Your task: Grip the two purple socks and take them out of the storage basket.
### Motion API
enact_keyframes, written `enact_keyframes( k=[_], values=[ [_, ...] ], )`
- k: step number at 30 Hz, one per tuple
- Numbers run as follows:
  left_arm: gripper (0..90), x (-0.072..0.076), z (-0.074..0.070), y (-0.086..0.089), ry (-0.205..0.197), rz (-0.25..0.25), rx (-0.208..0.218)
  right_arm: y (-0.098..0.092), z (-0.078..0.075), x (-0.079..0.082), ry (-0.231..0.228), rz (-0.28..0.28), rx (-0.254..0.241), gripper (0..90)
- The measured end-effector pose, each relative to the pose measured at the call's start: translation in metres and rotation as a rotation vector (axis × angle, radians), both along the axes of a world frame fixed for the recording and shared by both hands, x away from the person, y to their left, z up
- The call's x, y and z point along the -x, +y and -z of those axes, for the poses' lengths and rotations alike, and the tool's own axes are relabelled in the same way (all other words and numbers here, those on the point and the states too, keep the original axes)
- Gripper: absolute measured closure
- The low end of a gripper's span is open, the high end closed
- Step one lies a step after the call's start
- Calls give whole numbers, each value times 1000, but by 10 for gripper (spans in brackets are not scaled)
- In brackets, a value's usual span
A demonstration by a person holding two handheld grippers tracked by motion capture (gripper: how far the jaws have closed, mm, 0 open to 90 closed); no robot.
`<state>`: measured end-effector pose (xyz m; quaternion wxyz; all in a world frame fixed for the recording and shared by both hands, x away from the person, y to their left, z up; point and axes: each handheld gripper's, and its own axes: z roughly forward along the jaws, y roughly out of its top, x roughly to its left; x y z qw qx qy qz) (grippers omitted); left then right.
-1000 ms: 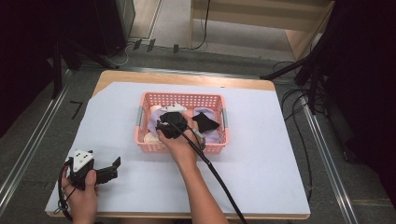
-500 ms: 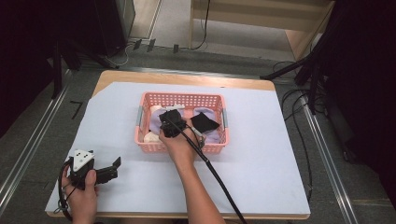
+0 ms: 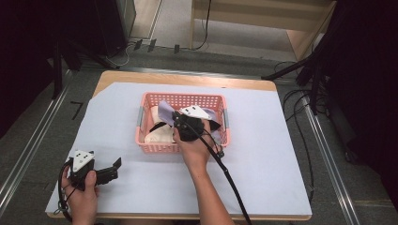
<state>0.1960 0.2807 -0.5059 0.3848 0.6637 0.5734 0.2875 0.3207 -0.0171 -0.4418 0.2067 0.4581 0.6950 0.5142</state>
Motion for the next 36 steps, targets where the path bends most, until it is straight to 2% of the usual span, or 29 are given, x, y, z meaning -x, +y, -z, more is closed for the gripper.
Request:
enact_keyframes(
  k=[6, 9, 11, 12, 15, 19, 26, 29, 36],
  values=[
    [6, 0, 0, 0, -4, -2, 0, -12, -13, 8, -106, 15, -22, 884],
    [6, 0, 0, 0, -7, -1, 2, -17, -19, 11, -146, 16, -30, 884],
    [6, 0, 0, 0, -6, -4, 8, -18, -20, 11, -156, 20, -33, 884],
    [6, 0, 0, 0, -9, -6, 7, -22, -23, 13, -179, 25, -34, 884],
    [6, 1, 0, 0, -11, -4, 7, -25, -25, 14, -193, 33, -39, 884],
    [6, 1, 0, 0, -11, -1, 3, -40, -31, 17, -230, 62, -43, 884],
    [6, 1, 0, 0, -10, 3, 1, -60, -38, 19, -259, 112, -66, 884],
    [6, 1, 0, 0, -14, 5, 0, -76, -42, 21, -284, 147, -66, 884],
    [6, 2, 0, 0, -17, 6, -2, -111, -44, 24, -304, 230, -77, 884]
  ],
)
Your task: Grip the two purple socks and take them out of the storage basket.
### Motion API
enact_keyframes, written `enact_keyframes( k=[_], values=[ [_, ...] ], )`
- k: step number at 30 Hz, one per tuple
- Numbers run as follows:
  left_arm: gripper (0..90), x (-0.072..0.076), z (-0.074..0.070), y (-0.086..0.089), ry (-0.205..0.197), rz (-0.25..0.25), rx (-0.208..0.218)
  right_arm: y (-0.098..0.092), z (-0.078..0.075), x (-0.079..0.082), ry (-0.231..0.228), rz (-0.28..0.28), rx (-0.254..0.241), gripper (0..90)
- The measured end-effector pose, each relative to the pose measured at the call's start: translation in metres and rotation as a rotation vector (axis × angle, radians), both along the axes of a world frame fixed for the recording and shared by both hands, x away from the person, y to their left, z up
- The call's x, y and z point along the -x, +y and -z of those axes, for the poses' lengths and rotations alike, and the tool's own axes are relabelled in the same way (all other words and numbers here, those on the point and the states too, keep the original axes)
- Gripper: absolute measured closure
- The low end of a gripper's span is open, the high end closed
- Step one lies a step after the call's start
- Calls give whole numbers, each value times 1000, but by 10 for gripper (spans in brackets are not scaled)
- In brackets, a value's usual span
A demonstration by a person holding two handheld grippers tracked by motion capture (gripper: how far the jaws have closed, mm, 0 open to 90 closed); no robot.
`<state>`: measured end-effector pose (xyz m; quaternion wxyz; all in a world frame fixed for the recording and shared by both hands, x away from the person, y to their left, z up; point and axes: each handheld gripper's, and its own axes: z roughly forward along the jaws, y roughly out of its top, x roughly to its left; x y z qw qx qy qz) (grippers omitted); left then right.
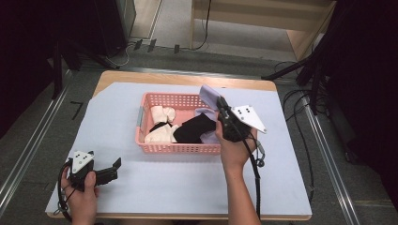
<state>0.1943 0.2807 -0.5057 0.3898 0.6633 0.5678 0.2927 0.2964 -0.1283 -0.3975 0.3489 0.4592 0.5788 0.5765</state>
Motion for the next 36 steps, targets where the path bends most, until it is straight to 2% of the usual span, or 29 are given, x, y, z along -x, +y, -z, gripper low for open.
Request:
enact_keyframes(
  k=[3, 4, 8, 11, 12, 13, 14, 18, 19, 21, 25, 26, 27, 28, 29, 30, 32, 36],
  values=[
    [6, 0, 0, 0, -2, -1, 0, -11, 0, 1, 0, 21, -6, 884],
    [6, 0, 0, 0, -2, 1, -1, -23, 1, 3, 3, 45, -8, 884],
    [6, 0, 0, -1, -4, -2, 2, -45, 3, 6, 10, 98, -13, 884],
    [6, 0, 0, -1, -5, -1, -3, -55, 6, 7, 12, 117, -6, 884],
    [6, 0, 0, -1, -3, -2, 0, -67, 11, 8, 28, 144, -2, 884],
    [6, 0, 0, -1, -3, -2, 0, -67, 11, 8, 28, 144, -2, 884],
    [6, 0, 0, -1, -2, -1, -4, -77, 17, 8, 38, 166, 8, 884],
    [6, 0, 0, -2, -5, -2, -3, -90, 27, 9, 65, 196, 11, 884],
    [6, 0, 0, -1, -7, 2, -7, -99, 35, 9, 86, 219, 9, 884],
    [6, 0, 0, -1, -7, 1, -7, -105, 42, 9, 111, 241, 5, 884],
    [6, 0, 0, -2, -7, 0, -6, -112, 52, 9, 134, 262, 11, 884],
    [6, 0, 0, -2, -8, -2, -6, -117, 59, 10, 153, 280, 2, 880],
    [6, 0, 0, -2, -8, -2, -6, -117, 59, 10, 153, 280, 2, 880],
    [6, 0, 0, -2, -9, -1, -6, -119, 61, 11, 156, 285, -18, 860],
    [6, 0, 0, -2, -6, -1, -6, -123, 63, 12, 158, 274, -88, 723],
    [6, 0, 0, -2, -7, -1, -9, -122, 63, 13, 162, 274, -102, 690],
    [6, 0, 0, -2, -5, 2, -13, -119, 62, 13, 147, 272, -86, 649],
    [6, 0, 0, -2, -4, 3, -13, -103, 53, 10, 149, 216, -80, 619]
  ],
)
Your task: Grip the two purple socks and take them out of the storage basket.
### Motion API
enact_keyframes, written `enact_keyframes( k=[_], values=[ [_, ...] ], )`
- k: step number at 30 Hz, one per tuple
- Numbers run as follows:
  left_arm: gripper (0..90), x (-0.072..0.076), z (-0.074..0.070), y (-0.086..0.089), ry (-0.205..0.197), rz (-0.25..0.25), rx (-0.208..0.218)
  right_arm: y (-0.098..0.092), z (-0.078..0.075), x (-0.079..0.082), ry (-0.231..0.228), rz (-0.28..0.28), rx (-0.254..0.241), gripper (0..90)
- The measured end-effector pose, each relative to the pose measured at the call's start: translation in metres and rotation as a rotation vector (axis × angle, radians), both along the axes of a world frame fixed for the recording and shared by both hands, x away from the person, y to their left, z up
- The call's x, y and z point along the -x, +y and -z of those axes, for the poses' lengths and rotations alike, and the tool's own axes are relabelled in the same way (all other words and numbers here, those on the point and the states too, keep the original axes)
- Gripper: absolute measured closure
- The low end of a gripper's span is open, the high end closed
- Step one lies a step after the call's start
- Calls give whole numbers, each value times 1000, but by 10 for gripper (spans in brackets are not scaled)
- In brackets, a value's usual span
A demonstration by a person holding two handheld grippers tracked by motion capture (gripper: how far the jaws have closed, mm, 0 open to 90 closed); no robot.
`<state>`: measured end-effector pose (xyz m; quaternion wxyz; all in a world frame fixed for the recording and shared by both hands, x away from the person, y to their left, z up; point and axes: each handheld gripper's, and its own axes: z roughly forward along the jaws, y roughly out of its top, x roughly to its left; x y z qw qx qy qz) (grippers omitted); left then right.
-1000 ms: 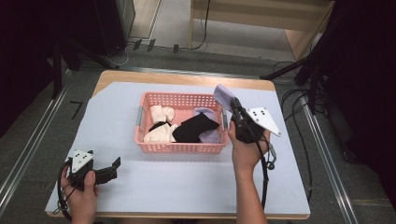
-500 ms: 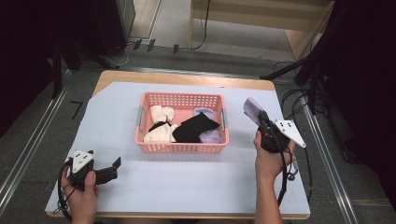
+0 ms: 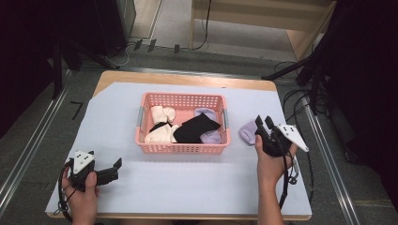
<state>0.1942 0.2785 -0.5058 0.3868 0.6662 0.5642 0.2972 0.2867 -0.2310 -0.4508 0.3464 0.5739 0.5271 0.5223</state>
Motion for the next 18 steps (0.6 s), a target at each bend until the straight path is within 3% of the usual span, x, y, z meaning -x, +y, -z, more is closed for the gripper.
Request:
enact_keyframes(
  k=[3, 10, 11, 12, 18],
  values=[
    [6, 0, 0, 0, 3, 2, -3, 11, -4, -3, 5, -28, 10, 619],
    [6, 0, 0, 0, 3, 1, -2, 63, -15, -17, 50, -156, 52, 628],
    [6, 0, 0, 0, 2, -1, 0, 63, -15, -17, 50, -156, 52, 628],
    [6, 0, 0, 1, 1, -3, 1, 79, -15, -22, 86, -207, 79, 628],
    [6, 0, 0, 1, 4, -4, 5, 115, -9, -34, 170, -277, 117, 631]
  ],
)
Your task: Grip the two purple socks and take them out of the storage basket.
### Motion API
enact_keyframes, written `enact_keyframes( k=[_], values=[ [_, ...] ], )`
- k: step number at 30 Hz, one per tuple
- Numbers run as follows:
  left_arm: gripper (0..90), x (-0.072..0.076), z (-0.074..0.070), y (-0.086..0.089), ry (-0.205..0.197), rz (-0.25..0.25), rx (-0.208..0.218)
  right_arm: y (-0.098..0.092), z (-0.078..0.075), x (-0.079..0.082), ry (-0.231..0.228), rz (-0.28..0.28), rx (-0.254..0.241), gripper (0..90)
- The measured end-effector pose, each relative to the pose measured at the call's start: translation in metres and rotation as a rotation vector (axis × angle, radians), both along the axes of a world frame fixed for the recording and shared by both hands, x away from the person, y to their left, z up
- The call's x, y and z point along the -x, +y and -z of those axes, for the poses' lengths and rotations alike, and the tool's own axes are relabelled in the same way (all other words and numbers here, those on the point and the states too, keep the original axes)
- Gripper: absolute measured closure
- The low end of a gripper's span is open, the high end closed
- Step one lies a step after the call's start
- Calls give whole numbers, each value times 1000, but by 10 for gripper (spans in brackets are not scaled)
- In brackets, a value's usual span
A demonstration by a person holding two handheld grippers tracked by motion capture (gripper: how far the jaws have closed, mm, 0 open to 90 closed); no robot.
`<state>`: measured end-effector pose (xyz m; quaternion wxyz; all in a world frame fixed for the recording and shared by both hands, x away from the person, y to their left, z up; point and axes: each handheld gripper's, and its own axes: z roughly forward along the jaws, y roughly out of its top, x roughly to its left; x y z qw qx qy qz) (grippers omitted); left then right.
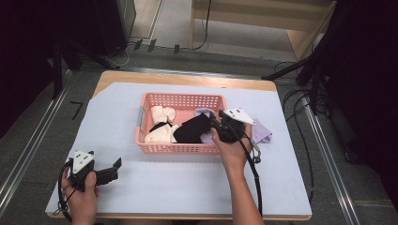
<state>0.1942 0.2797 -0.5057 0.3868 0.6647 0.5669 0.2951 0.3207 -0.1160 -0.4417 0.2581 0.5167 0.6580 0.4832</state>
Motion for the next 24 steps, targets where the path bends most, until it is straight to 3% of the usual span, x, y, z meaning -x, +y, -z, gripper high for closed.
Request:
enact_keyframes(
  k=[3, 4, 9, 12, 16, 17, 19, 20, 22, 24],
  values=[
    [6, 0, 0, 0, 2, 0, 3, 8, 2, -3, 33, -4, 10, 633],
    [6, 0, 0, 0, 3, -1, 2, 15, 5, -7, 67, -10, 21, 641],
    [6, 0, 0, 0, 2, 0, 3, 28, 11, -16, 142, -6, 58, 651],
    [6, 0, 0, 0, 2, -1, 3, 36, 15, -23, 222, -39, 81, 636],
    [6, 0, 0, 0, 1, 0, 4, 42, 23, -27, 264, -57, 100, 610],
    [6, 0, 0, 0, 1, 1, 3, 45, 31, -31, 329, -41, 133, 595],
    [6, 0, 0, 0, 1, 1, 4, 46, 32, -32, 356, -35, 158, 592],
    [6, 0, 0, 0, 2, 2, 5, 49, 31, -33, 375, -37, 177, 545],
    [6, 0, 0, 0, 2, 2, 6, 52, 32, -37, 437, -49, 190, 529],
    [6, 0, 0, 0, 4, 2, 4, 53, 33, -40, 486, -58, 203, 611]
  ],
)
